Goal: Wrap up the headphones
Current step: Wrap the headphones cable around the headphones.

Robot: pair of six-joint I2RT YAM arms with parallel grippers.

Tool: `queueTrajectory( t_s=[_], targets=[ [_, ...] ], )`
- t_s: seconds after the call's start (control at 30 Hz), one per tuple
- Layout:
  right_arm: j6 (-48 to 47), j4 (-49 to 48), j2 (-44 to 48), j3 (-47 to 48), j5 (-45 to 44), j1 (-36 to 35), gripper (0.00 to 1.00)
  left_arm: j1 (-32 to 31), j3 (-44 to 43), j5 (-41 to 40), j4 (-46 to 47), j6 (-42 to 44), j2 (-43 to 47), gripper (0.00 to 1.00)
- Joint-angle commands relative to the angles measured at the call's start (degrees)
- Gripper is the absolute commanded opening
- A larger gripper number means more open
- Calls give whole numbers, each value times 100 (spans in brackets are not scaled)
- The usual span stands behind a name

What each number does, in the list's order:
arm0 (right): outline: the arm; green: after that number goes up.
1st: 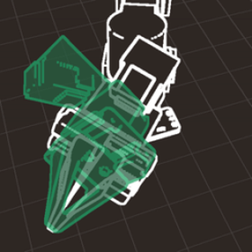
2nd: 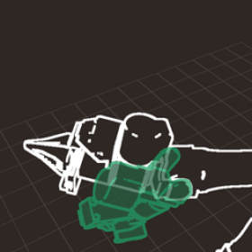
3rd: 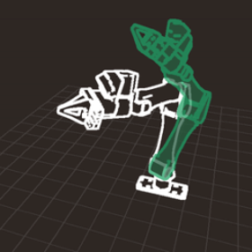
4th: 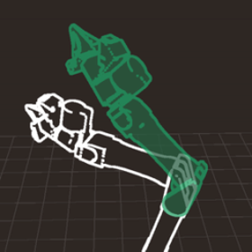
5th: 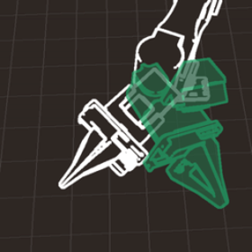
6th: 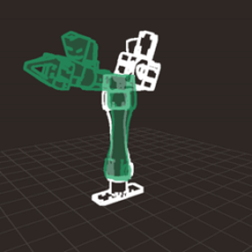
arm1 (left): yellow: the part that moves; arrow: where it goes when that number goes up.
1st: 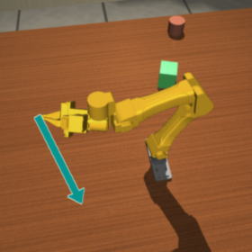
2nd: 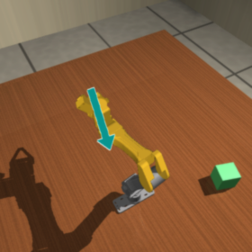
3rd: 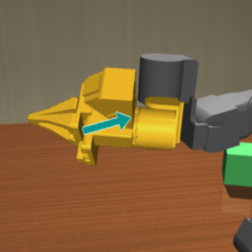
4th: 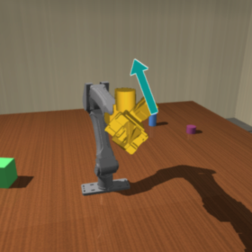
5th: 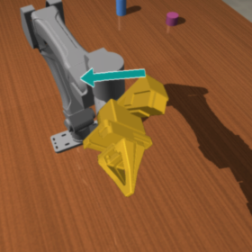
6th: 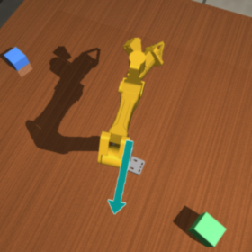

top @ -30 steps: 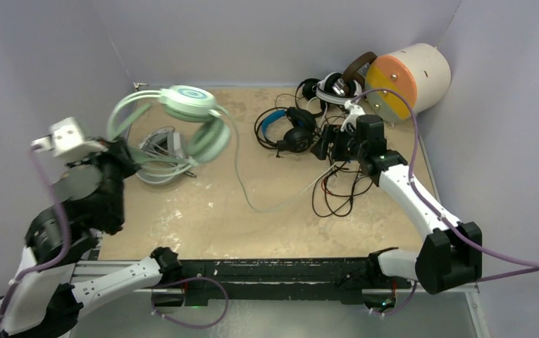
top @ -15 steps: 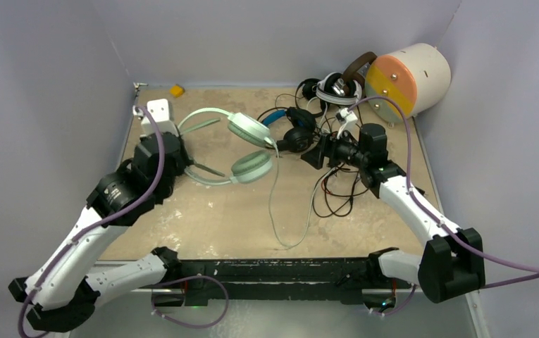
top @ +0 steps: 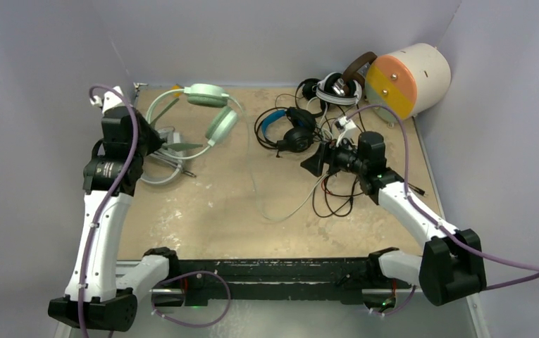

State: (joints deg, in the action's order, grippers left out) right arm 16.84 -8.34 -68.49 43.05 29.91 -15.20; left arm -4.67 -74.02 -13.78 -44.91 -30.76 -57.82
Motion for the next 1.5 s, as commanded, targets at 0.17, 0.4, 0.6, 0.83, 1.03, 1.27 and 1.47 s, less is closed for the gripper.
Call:
queueTrajectory(
  t_s=[0.17,0.4,0.6,0.83,1.03,1.27,1.47],
  targets=[
    [-64,-1663,-260,-548,1051,-716,82,194,-419,1196,708,-694,463,0],
    [-213,-3027,-831,-942,1042,-1597,84,194,-715,1974,617,-968,415,0],
    [-614,-2830,-1323,-828,469,-1895,87,194,-987,2168,604,-1059,416,0],
    [-808,-3309,-1551,-910,810,-2066,89,194,-1539,2232,300,-939,473,0],
    [-744,-3222,-1187,-1079,189,-2073,88,194,-1853,2146,124,-848,465,0],
    [-779,-2934,-432,-1302,98,-2068,88,194,-1766,2172,175,-844,465,0],
    [-1044,-2638,265,-1505,-106,-2069,90,194,-1635,2212,258,-835,436,0]
  ],
)
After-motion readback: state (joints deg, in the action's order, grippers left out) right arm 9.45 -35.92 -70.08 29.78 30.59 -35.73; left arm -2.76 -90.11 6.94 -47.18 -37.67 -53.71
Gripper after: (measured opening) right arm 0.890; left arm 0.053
